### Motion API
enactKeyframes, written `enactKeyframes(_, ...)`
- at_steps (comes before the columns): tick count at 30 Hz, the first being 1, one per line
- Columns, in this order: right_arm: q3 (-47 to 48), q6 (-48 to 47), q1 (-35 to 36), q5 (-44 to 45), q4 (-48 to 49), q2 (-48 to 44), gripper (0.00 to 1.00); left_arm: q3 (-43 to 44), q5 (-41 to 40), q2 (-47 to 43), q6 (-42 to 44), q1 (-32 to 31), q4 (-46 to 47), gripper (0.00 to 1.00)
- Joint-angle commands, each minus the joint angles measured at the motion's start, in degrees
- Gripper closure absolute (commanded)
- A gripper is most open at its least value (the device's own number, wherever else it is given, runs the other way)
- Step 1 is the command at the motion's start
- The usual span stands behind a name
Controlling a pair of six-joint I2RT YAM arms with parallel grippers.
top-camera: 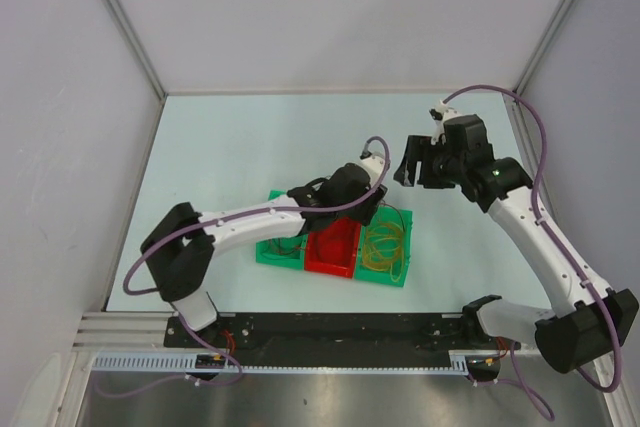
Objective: Untangle the cables
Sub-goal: Place the cable in the bin.
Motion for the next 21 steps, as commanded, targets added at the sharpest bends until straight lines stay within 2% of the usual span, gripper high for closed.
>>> enactKeyframes(1, 1.2, -1.1, -0.3, 2.3, -1.9, -2.8, 0.25, 5.5, 1.0, 3.2, 3.9, 0.5, 3.5, 0.42)
enactKeyframes(11, 1.2, -1.4, -0.4, 2.5, -2.2, -2.2, 0.25, 6.2, 0.7, 6.0, 5.1, 1.5, 3.5, 0.55)
enactKeyframes(21, 1.2, -1.5, -0.5, 2.5, -1.7, -1.3, 0.25, 5.3, 1.0, 7.8, 5.8, 1.8, 4.1, 0.56)
